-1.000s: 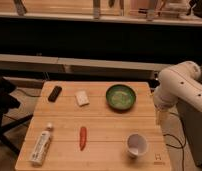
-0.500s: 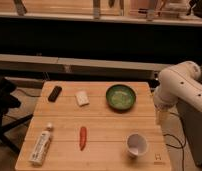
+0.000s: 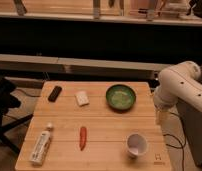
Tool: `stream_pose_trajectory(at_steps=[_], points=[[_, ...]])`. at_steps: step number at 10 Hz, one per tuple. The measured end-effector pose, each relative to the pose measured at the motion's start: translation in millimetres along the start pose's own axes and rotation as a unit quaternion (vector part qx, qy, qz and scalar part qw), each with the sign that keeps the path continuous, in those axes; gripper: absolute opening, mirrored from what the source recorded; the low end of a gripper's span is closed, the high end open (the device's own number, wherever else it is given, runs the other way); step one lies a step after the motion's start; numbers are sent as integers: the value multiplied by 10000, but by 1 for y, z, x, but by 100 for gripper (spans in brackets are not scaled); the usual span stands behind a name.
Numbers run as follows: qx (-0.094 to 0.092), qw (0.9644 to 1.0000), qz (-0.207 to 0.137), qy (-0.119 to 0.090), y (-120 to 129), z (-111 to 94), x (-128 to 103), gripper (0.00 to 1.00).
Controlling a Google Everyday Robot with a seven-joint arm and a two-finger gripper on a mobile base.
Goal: Pick up the ceramic bowl
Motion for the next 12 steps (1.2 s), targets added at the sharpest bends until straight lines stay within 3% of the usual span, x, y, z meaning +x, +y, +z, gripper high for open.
stream_pose_trajectory(at_steps=[8,12], points=[[14,10000,-16,0,-2,-1,0,80],[139,9992,-373,85,-39,0,0,80]])
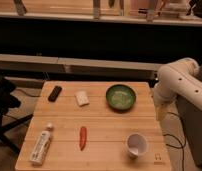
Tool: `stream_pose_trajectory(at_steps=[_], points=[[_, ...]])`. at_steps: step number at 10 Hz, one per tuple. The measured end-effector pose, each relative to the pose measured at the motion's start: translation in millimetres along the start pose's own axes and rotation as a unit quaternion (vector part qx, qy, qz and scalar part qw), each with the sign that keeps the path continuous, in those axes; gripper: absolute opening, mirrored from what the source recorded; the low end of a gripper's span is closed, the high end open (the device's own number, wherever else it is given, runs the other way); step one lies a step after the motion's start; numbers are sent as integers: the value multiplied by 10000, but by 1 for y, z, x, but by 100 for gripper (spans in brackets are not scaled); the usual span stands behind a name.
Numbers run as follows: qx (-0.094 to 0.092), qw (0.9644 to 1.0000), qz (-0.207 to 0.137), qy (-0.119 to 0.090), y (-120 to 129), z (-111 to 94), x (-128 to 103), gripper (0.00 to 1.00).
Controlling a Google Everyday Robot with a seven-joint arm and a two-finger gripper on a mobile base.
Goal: Pick up the ceramic bowl
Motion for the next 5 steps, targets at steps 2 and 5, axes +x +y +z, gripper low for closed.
stream_pose_trajectory(at_steps=[2,5], points=[[9,10000,-66,38,0,0,3,80],[94,9996,-267,60,-14,2,1,80]])
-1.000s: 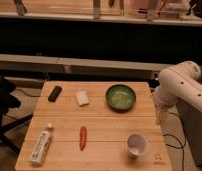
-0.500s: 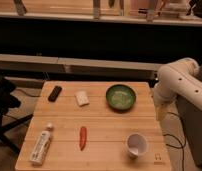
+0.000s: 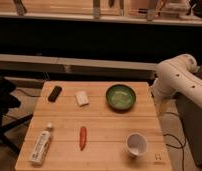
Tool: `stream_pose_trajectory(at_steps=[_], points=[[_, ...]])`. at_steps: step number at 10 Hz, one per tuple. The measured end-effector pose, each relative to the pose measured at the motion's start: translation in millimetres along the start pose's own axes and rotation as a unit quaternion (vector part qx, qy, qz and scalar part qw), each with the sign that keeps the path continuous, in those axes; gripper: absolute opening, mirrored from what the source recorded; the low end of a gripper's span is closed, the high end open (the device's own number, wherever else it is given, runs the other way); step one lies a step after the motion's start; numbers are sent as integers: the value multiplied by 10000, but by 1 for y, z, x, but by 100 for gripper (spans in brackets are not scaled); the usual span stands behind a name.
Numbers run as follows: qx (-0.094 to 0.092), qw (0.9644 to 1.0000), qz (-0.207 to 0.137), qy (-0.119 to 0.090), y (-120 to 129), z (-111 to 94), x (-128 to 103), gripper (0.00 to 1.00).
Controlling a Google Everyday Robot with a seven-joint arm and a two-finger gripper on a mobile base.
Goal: Pick up the ceramic bowl
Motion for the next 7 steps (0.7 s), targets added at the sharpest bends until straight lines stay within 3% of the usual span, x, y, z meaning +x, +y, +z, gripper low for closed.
stream_pose_trajectory(at_steps=[2,7], points=[[14,9998,-200,26,-15,5,-3,80],[64,9986,-527,71,-23,9,-2,80]])
